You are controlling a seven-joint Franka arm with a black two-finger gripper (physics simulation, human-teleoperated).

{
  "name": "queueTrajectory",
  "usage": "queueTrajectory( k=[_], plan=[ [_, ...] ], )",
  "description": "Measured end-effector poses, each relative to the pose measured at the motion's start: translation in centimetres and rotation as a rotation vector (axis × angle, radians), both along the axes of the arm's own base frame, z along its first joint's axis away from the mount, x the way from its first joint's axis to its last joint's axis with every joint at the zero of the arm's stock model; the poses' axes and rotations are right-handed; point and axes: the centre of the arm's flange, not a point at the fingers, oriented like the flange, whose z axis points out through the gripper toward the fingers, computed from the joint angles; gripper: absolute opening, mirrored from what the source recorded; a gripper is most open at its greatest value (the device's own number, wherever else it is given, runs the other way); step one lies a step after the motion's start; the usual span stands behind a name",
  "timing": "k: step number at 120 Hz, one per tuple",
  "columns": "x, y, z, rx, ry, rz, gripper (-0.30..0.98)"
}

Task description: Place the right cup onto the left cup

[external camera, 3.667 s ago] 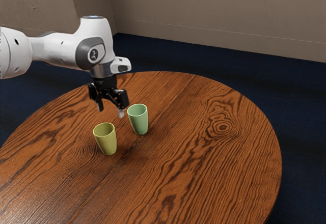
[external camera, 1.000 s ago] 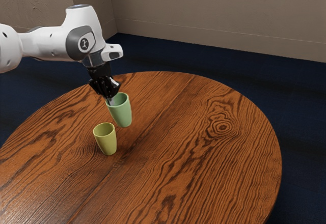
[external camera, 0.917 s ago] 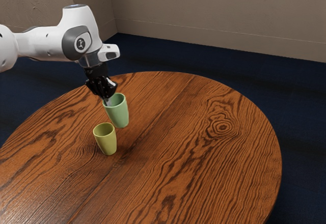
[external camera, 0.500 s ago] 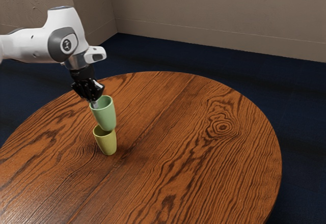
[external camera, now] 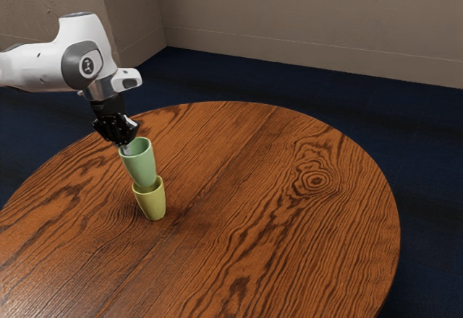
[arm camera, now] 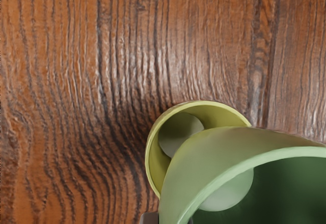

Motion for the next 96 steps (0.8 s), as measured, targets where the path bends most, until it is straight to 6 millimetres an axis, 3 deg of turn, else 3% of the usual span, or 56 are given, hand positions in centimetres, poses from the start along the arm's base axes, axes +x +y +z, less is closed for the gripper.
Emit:
queueTrajectory(
  k=[58,80,96],
  plan=[
    [0.6,0.5,-2.8,-0.002,0.029,0.01,-0.1],
    [0.6,0.3,-3.1,-0.01,0.023,0.013,0.3],
    [0.4,-0.2,-1.3,-0.005,-0.005,0.001,0.48]
  ],
)
